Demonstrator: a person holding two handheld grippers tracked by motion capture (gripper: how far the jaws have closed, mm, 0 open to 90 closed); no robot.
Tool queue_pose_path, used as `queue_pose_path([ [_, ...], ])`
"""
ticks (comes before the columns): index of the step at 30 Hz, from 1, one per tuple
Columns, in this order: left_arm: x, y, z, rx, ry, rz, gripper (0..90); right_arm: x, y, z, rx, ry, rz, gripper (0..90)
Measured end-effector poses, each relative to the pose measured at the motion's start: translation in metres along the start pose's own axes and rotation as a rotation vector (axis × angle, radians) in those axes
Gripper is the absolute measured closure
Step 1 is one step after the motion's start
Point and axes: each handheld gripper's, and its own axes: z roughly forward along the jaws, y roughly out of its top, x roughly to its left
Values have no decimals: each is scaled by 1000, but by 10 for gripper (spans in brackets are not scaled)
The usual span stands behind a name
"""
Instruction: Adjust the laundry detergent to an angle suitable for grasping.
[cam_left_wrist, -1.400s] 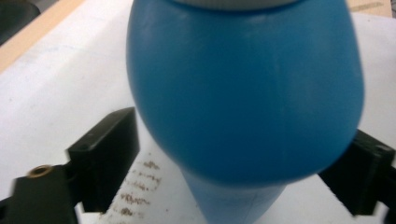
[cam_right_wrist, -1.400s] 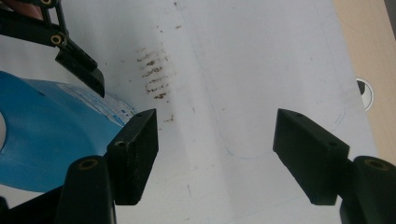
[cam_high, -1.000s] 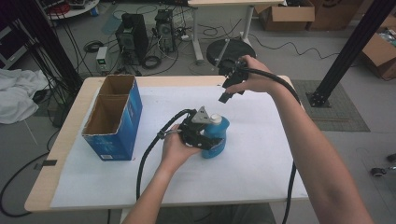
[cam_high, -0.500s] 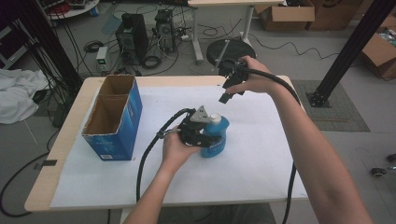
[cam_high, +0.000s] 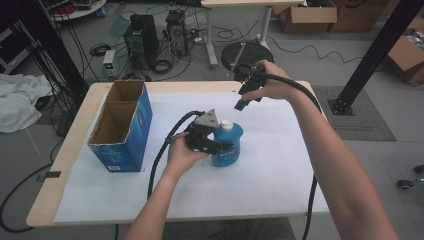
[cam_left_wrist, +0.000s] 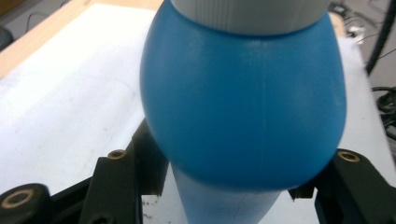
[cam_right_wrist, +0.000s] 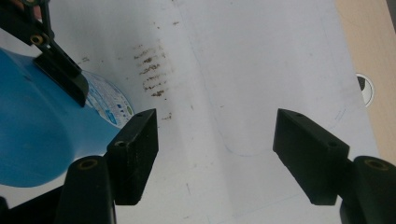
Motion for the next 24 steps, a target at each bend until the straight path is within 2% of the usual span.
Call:
queue_pose_path([
  [3, 5, 0, -3, 14, -46, 14, 450, 1, 0, 0, 3, -1, -2, 314],
  [6, 5, 0, -3, 34, -66, 29, 450, 1, 0, 0, 2, 0, -4, 314],
  [7, 6, -2, -2, 63, -86, 50, 450, 1, 0, 0, 2, -1, -3, 314],
  [9, 7, -3, -1, 84, -104, 60, 449, 1, 0, -1, 2, -1, -5, 314],
  [12, 8, -4, -2, 76, -120, 75, 448, 1, 0, 0, 4, -2, -3, 314],
  [15, 11, -6, -2, 73, -128, 88, 445, 1, -1, 0, 3, -2, -1, 314],
  [20, 12, -12, -5, 55, -135, 78, 432, 1, -2, -1, 2, -1, -2, 314],
  [23, 12, -12, -5, 74, -125, 64, 413, 1, -3, -1, 1, -1, -1, 314],
  [24, 10, -11, -4, 98, -86, 52, 303, 0, -3, 0, 4, -1, 0, 314],
])
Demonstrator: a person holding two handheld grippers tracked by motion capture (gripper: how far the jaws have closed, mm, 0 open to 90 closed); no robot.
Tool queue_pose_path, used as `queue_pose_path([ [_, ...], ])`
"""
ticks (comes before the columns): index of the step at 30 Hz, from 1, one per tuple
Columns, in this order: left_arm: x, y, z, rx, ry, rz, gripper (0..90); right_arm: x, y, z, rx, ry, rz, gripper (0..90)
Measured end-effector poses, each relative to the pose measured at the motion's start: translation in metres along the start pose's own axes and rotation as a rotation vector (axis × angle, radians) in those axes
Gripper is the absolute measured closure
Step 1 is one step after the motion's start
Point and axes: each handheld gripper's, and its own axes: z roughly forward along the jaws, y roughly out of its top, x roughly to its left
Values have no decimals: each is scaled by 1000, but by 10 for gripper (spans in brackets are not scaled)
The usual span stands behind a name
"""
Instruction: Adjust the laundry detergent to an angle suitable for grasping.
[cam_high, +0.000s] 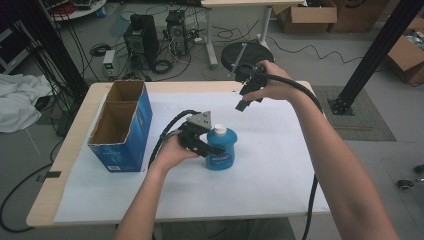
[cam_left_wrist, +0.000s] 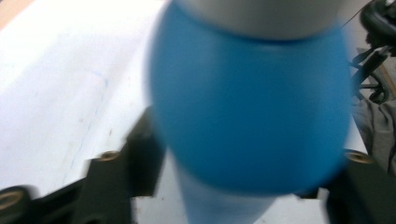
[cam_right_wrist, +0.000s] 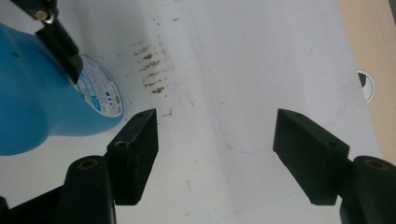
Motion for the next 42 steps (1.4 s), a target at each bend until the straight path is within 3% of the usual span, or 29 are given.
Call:
queue_pose_path([
  [6, -5, 2, -9, 34, 46, -53, 176, 1, 0, -1, -5, 1, -2, 314],
  [9, -13, 7, -25, 118, 82, -82, 141, 1, -1, -2, -3, 2, -1, 314],
  [10, -13, 7, -25, 118, 82, -82, 115, 1, -1, -2, -3, 2, -1, 314],
  [11, -18, 11, -35, 165, 132, -91, 102, 0, -1, -2, -1, 0, 0, 314],
  [12, -18, 11, -35, 165, 132, -91, 93, 0, -1, -2, -3, 0, 0, 314],
  [14, -25, 20, -49, 228, 196, -115, 76, 1, 0, -2, -3, 1, 1, 314],
  [15, -27, 22, -53, 248, 221, -117, 64, 1, 0, -2, -1, 0, -4, 314],
  [16, -27, 22, -53, 248, 221, -117, 55, 2, 1, -2, -1, 1, -6, 314],
  [17, -29, 28, -62, 275, 261, -135, 50, 2, 1, -2, 0, 0, -6, 314],
  [20, -30, 33, -71, 291, 286, -155, 50, 3, 2, -2, 2, 0, -9, 314],
  [27, -31, 49, -89, 378, 364, -225, 36, 5, 2, -2, 6, -2, -12, 314],
  [37, -29, 57, -94, 446, 339, -231, 12, 2, 0, -5, 9, -5, -5, 314],
  [42, -28, 55, -95, 446, 326, -231, 9, 2, 1, -8, 11, -10, -8, 314],
])
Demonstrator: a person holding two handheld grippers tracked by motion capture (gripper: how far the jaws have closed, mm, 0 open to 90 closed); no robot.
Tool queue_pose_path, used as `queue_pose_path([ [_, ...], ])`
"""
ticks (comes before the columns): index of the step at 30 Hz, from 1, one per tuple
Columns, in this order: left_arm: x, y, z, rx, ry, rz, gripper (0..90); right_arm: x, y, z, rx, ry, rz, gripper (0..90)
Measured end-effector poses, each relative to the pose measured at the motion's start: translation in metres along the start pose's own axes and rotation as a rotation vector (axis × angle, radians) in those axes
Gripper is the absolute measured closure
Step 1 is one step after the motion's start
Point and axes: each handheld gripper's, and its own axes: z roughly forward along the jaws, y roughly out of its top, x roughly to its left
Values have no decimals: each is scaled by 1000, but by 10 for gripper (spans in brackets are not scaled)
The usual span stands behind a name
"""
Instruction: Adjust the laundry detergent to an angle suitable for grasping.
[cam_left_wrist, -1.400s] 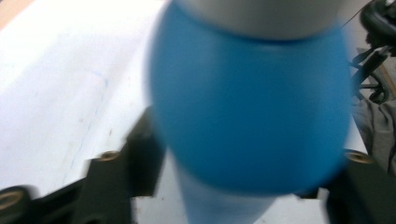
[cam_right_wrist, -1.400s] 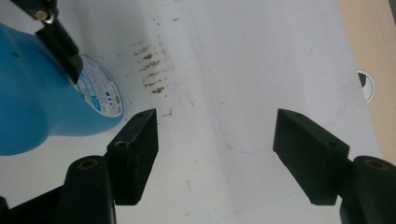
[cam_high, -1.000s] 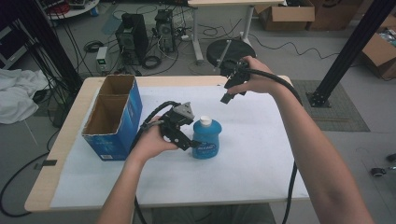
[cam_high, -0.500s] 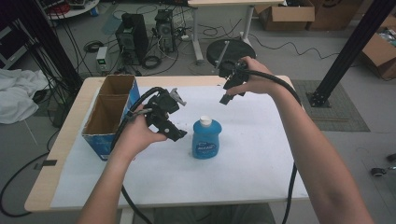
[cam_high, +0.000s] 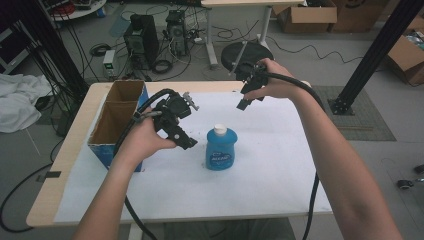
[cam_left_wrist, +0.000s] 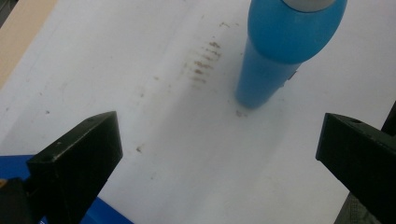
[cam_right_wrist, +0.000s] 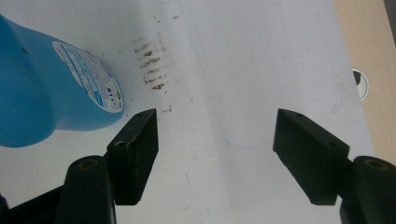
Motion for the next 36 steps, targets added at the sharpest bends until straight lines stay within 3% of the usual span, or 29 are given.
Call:
queue_pose_path([
  [17, 4, -3, 4, 10, -12, 7, 1, 3, 8, -11, 4, -18, -14, 314],
  [22, 3, -4, 3, -13, -10, 9, 1, 4, 10, -12, 18, -25, -15, 314],
  [36, -1, 0, 1, -21, -12, 35, 1, 7, 10, -16, 22, -35, -17, 314],
])
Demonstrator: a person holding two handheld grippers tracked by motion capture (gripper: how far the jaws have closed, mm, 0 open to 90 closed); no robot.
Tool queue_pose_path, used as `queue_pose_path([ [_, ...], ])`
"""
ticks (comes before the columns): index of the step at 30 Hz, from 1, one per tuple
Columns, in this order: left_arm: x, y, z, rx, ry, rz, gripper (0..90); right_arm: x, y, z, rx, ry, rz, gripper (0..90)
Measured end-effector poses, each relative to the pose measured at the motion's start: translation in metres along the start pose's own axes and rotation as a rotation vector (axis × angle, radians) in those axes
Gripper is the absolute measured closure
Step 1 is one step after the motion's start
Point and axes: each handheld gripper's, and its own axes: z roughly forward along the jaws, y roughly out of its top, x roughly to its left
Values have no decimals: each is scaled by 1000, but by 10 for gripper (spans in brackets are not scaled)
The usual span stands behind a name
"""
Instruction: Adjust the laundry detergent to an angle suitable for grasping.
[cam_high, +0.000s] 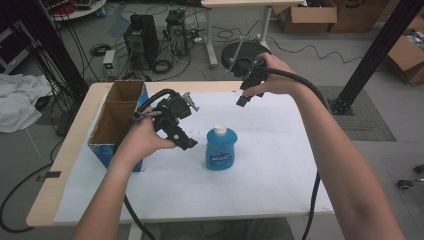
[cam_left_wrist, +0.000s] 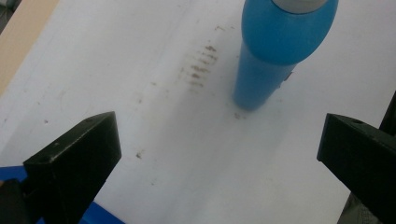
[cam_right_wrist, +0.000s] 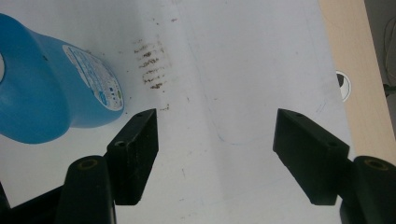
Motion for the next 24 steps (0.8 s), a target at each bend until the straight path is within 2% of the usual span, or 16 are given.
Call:
queue_pose_path([
  [24, -3, 0, -1, -8, 1, 13, 1, 1, 1, 2, 10, 0, -9, 314],
])
